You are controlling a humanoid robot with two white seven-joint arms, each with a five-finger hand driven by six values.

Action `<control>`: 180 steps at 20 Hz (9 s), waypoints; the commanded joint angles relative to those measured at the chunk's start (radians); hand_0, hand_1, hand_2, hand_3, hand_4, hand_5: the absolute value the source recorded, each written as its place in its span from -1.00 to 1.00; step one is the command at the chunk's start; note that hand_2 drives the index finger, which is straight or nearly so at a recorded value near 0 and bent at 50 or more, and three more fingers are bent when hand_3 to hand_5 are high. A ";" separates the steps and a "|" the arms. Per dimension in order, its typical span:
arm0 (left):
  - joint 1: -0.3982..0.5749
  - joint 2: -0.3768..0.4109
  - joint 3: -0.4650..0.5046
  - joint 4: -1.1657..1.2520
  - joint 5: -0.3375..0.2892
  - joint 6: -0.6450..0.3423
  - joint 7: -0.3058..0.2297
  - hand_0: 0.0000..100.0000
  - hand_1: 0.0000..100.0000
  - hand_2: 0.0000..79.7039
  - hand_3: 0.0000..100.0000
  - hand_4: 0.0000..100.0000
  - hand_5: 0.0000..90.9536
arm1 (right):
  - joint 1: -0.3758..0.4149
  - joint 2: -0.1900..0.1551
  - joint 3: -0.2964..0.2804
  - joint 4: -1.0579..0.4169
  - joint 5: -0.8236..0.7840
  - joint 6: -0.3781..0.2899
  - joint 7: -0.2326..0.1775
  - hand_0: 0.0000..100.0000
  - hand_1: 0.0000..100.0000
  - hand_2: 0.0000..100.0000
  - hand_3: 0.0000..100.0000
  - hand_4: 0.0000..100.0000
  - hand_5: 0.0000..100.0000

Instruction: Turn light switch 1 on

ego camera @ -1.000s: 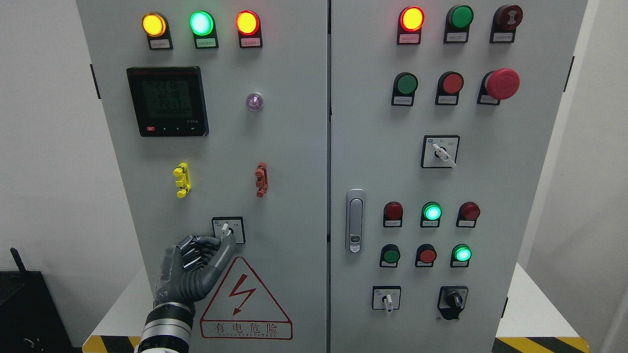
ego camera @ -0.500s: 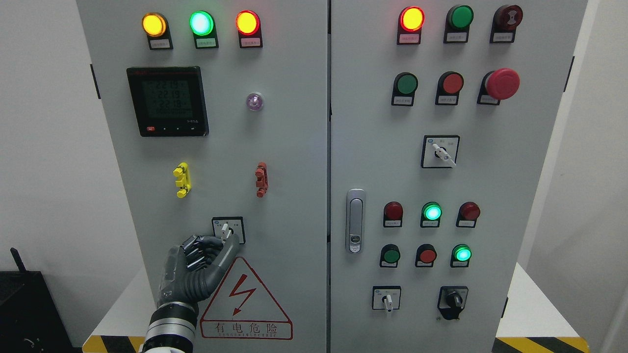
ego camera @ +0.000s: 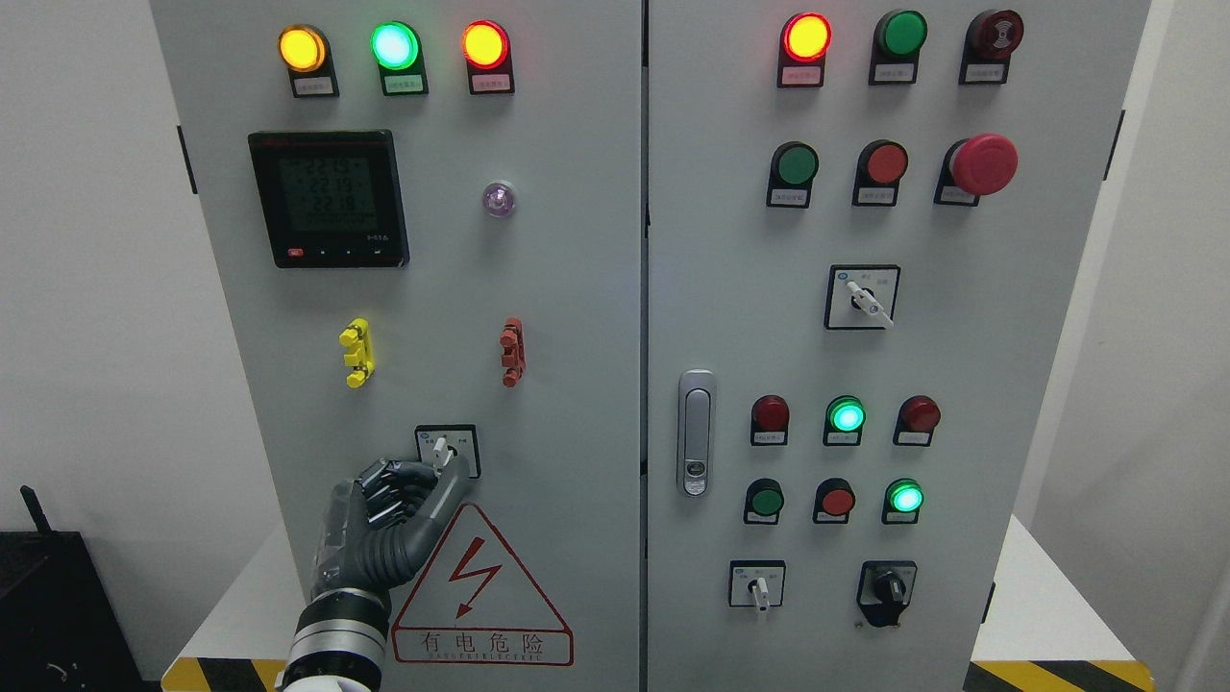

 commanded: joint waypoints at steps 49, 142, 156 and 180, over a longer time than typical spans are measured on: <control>-0.016 -0.013 -0.010 0.021 -0.041 0.001 0.000 -0.28 0.16 0.52 0.65 0.80 0.84 | 0.000 0.000 0.000 0.000 -0.025 0.000 0.001 -1.00 -1.00 -1.00 -1.00 -1.00 -1.00; 0.730 0.045 0.168 0.425 0.063 -1.172 -0.201 -0.69 -0.58 0.14 0.54 0.51 0.03 | 0.000 0.000 0.000 0.000 -0.025 0.000 0.001 -1.00 -1.00 -1.00 -1.00 -1.00 -1.00; 0.664 0.057 0.176 1.637 0.090 -1.370 -0.421 -0.74 -0.80 -1.00 -0.71 -0.61 -1.00 | 0.000 0.000 0.000 0.000 -0.025 0.000 0.001 -1.00 -1.00 -1.00 -1.00 -1.00 -1.00; 0.442 0.027 0.041 2.029 0.071 -0.840 -0.387 -0.66 -1.00 -1.00 -1.00 -1.00 -1.00 | 0.000 0.000 0.000 0.000 -0.025 0.000 0.001 -1.00 -1.00 -1.00 -1.00 -1.00 -1.00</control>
